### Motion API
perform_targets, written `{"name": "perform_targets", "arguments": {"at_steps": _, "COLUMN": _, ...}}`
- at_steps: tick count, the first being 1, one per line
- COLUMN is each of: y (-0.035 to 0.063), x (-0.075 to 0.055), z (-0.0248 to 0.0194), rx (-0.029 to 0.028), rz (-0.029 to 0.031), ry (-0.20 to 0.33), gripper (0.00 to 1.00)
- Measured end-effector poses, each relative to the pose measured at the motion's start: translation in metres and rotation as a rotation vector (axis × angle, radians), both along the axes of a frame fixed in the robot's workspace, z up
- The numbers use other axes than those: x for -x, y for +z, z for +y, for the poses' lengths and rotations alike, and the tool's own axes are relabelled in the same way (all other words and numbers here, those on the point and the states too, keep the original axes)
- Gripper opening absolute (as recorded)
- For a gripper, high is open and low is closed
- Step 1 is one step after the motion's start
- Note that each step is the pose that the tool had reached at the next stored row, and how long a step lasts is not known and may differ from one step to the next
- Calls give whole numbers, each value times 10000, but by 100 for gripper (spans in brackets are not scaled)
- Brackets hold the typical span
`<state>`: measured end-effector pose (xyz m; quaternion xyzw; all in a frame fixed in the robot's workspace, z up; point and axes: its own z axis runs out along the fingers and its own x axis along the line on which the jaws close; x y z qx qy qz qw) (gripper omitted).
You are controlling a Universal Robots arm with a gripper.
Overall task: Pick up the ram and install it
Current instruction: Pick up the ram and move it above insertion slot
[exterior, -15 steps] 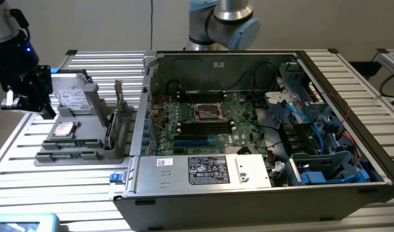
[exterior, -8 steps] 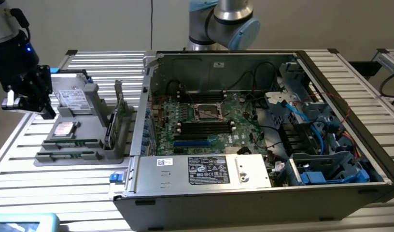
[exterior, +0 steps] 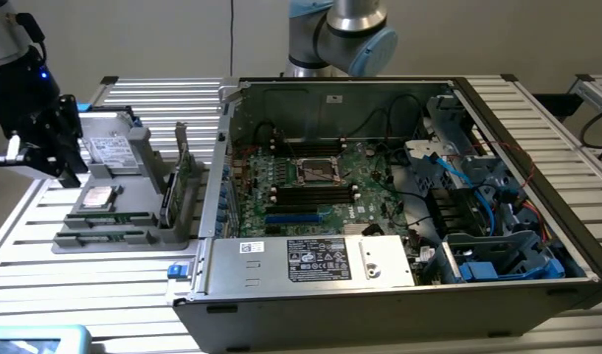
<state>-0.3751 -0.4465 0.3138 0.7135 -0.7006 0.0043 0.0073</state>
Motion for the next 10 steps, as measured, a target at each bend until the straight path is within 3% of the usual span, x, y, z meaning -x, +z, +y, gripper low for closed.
{"name": "perform_targets", "arguments": {"at_steps": 1, "y": -1, "x": 0, "z": 0, "rx": 1, "rz": 1, "ry": 0, "gripper": 30}}
{"name": "perform_targets", "arguments": {"at_steps": 2, "y": -8, "x": 0, "z": 0, "rx": 0, "rz": -1, "ry": 0, "gripper": 36}}
{"name": "perform_targets", "arguments": {"at_steps": 10, "y": -134, "x": 0, "z": -26, "rx": 1, "rz": -1, "ry": -13, "gripper": 36}}
